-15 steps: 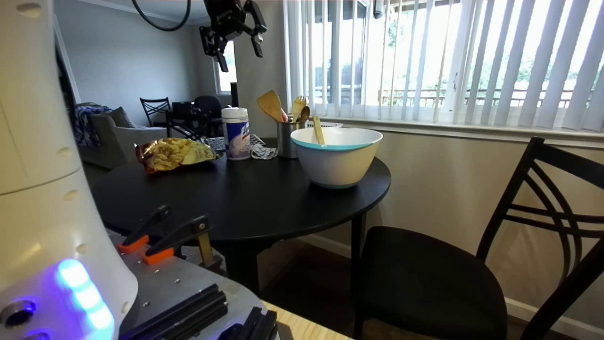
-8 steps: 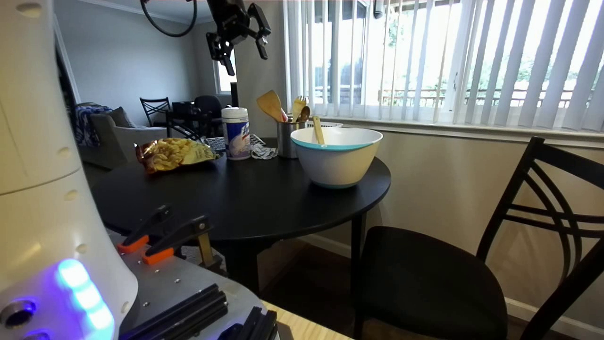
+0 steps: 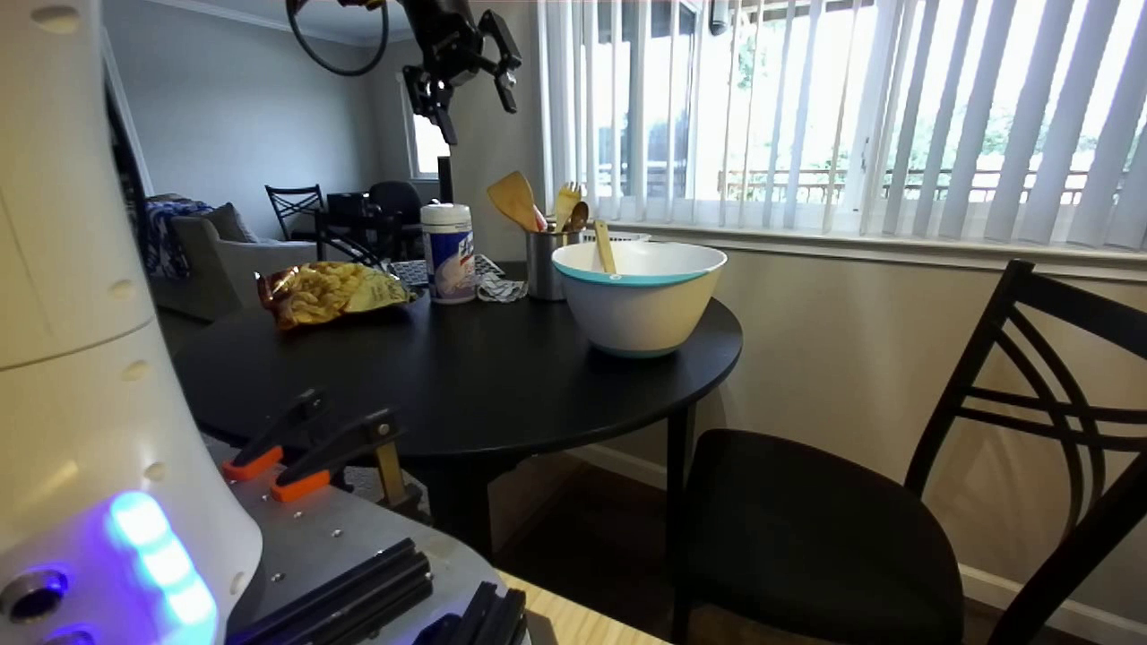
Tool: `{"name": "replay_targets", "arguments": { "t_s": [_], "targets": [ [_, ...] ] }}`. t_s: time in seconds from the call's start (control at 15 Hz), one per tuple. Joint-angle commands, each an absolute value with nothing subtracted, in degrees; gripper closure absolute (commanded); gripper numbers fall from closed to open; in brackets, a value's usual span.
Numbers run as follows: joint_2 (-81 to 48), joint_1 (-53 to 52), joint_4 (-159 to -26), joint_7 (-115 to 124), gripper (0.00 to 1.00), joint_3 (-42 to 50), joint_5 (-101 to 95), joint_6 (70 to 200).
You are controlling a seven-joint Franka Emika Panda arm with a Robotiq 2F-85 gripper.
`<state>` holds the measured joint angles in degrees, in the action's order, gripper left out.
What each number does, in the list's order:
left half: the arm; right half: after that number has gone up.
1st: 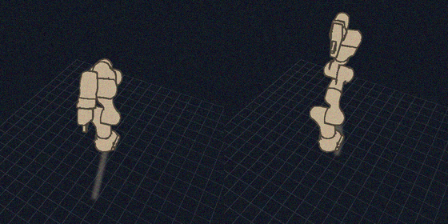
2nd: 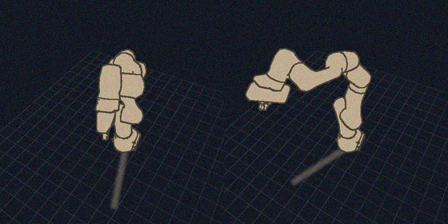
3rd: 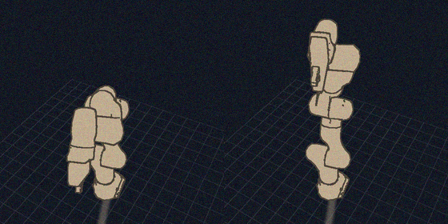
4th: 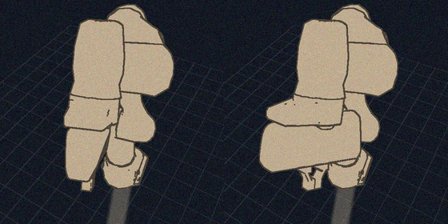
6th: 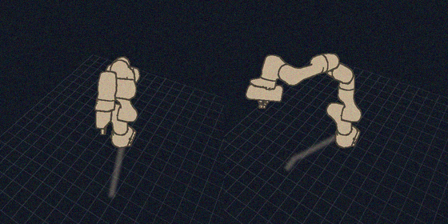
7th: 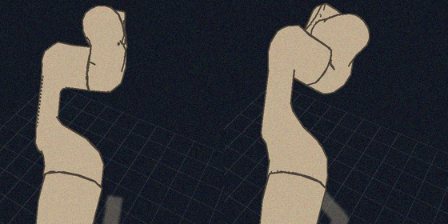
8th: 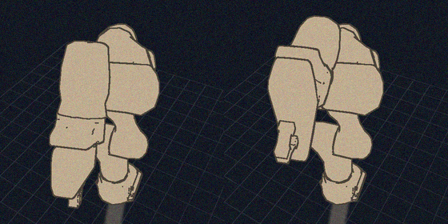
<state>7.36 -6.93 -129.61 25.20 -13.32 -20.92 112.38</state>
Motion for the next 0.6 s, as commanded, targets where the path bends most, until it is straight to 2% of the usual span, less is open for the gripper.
{"name": "replay_targets", "arguments": {
  "t_s": [0.0, 0.53],
  "targets": [
    [-0.6, -7.0, -120.9, 28.3, 0.0, -12.9, -24.3, 110.6],
    [-13.8, -11.4, -109.2, 42.4, 0.0, -9.1, -26.2, 110.9]
  ]
}}
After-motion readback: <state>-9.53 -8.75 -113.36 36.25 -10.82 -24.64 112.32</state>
